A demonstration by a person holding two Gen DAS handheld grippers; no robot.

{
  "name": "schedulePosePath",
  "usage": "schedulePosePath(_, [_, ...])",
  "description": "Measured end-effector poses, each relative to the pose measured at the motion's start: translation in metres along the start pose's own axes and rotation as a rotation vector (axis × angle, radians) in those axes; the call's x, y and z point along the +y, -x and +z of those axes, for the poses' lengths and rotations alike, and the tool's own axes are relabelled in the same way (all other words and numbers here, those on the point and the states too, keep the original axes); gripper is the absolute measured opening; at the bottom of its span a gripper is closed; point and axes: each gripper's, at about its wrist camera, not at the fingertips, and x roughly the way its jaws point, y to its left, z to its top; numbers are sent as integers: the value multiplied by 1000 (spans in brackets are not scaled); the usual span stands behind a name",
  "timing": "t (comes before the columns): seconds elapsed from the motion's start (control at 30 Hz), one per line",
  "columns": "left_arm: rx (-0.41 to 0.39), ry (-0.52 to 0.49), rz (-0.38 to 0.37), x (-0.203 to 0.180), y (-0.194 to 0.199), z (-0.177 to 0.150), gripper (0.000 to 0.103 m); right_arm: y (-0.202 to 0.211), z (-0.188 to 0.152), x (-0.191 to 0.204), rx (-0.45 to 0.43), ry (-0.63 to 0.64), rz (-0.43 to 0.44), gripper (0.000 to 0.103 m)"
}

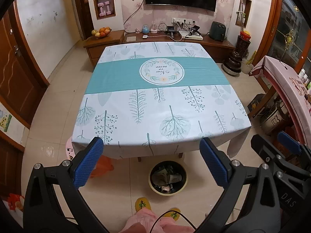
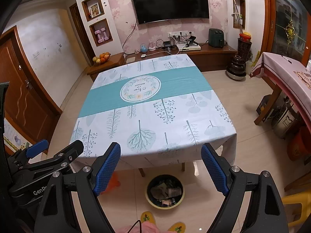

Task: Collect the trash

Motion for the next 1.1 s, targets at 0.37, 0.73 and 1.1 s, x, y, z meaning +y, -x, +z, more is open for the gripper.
schedulePosePath(0.37, [10, 4, -1, -1, 0, -7, 97, 3, -4, 3, 5, -1, 0, 86])
schedulePosePath(0.73, [20, 5, -2, -4, 0, -12, 96, 4, -5, 2, 8, -1, 1, 86])
schedulePosePath(1.1, [27, 3, 0, -5, 1, -18, 96, 4, -6, 2, 10, -1, 0, 86])
